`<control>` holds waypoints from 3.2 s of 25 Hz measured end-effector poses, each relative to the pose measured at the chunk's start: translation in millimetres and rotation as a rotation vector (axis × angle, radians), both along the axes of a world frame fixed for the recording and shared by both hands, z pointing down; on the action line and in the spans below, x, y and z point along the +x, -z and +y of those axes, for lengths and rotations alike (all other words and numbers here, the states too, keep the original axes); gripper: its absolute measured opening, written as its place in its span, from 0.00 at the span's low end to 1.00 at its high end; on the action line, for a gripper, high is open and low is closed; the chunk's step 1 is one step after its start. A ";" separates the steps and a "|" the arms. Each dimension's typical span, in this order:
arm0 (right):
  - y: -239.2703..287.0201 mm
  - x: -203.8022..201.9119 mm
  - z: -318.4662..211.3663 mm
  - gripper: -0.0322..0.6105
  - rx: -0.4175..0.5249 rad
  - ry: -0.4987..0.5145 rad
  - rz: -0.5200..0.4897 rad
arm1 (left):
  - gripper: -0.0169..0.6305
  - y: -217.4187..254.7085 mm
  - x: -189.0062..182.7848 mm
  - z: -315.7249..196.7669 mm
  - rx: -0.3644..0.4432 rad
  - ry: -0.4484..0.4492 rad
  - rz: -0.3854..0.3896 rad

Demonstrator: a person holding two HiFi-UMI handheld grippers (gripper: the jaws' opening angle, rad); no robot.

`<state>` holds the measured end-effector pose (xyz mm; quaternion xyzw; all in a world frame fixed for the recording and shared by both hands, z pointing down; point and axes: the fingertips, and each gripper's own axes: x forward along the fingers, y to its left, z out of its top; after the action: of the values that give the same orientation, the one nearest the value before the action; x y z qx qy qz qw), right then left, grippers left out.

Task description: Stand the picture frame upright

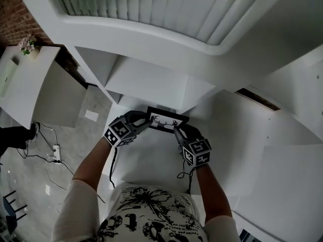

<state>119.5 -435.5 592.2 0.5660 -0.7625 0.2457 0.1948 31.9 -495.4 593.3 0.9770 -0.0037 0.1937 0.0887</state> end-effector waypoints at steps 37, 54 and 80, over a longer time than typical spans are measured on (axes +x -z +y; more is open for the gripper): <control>-10.7 15.1 -26.2 0.40 -0.023 -0.168 0.030 | 0.29 -15.5 0.2 -34.4 0.037 0.115 -0.131; 34.7 19.5 32.4 0.11 0.148 -0.361 0.094 | 0.06 48.8 -56.4 -0.6 0.072 0.540 0.123; 157.0 -97.8 122.3 0.05 0.452 -0.226 0.148 | 0.04 142.3 -116.0 120.2 0.094 0.453 0.177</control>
<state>21.6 -313.3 435.2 0.6932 -0.7135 0.0475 0.0900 -84.0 -375.2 451.1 0.9675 -0.2240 0.0822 0.0842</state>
